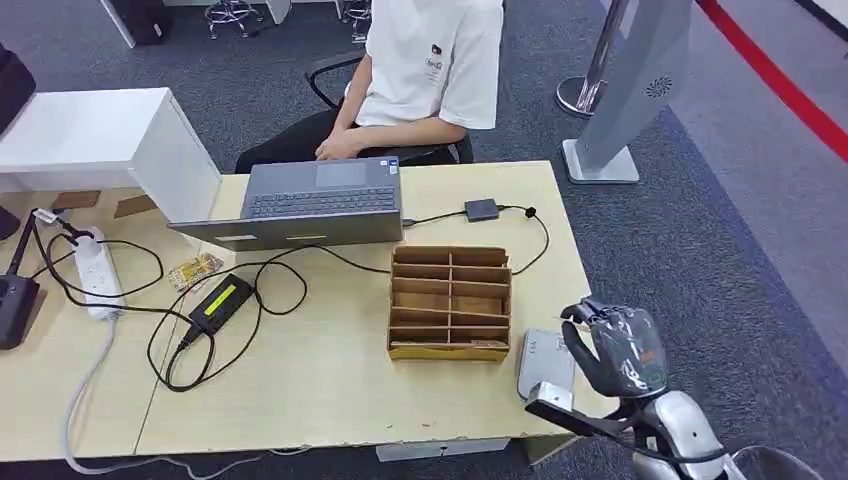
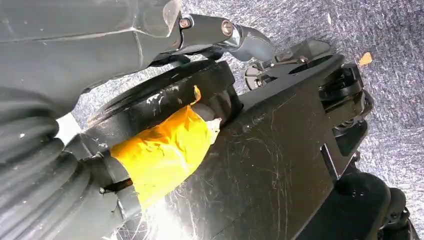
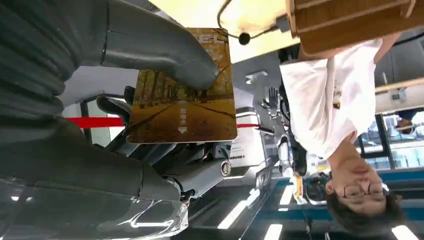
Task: Pass the card to the sensor for recognition and then transmit it.
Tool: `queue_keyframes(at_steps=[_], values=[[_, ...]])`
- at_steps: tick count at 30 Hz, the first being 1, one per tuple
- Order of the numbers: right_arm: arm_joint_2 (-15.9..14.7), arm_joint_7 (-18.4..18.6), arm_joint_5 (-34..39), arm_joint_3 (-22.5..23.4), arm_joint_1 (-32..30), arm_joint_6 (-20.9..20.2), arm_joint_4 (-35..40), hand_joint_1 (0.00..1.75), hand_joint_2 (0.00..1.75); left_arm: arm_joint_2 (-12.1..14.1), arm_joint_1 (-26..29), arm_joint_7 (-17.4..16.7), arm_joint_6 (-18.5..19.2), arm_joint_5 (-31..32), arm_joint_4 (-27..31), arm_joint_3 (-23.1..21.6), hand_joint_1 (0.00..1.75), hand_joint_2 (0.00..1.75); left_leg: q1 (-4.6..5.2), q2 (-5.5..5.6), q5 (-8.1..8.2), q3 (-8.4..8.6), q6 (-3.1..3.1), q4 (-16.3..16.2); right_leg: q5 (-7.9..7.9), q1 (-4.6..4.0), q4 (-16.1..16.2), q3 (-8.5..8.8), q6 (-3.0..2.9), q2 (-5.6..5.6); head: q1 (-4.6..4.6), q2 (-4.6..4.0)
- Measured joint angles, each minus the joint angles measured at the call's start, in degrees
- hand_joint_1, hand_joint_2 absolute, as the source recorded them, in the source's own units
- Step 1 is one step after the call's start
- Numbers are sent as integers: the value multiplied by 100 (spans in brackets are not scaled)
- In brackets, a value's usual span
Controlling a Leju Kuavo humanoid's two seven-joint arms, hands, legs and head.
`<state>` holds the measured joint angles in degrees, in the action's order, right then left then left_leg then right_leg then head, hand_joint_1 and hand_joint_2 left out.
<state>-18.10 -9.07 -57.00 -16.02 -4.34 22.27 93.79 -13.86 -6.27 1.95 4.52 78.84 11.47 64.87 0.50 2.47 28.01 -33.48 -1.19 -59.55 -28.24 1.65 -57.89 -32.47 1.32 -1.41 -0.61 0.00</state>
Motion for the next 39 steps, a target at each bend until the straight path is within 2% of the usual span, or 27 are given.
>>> queue_keyframes(at_steps=[13, 27, 33, 39], values=[[160, 13, -28, -26, -181, -42, -273, 175, 175, 0, 0, 11, 0, 13, 0, 0, 0, 175, 0, 0, 0, 0, 0, 1, -1, 0, 0, 0, 0, 0, 0, 0], [341, 195, -7, -413, -228, -17, -1041, 175, 175, 0, -2, 18, -57, 92, 0, 0, 0, 175, 0, 0, 0, 0, 0, 1, -1, 0, 0, -1, -1, 0, 2, 0], [363, 313, 22, -616, -228, 94, -1213, 175, 175, -24, -4, 315, -363, 295, 0, -4, 0, 175, -2, -3, 0, 1, 0, 1, -1, -1, 0, 0, -1, -2, 0, 0], [365, 345, 85, -728, -130, 179, -1235, 175, 175, -28, -14, 365, -404, 359, 0, -11, 0, 175, -2, -10, 0, 4, 0, 0, 0, -1, 0, 2, -1, -8, 0, 0]])
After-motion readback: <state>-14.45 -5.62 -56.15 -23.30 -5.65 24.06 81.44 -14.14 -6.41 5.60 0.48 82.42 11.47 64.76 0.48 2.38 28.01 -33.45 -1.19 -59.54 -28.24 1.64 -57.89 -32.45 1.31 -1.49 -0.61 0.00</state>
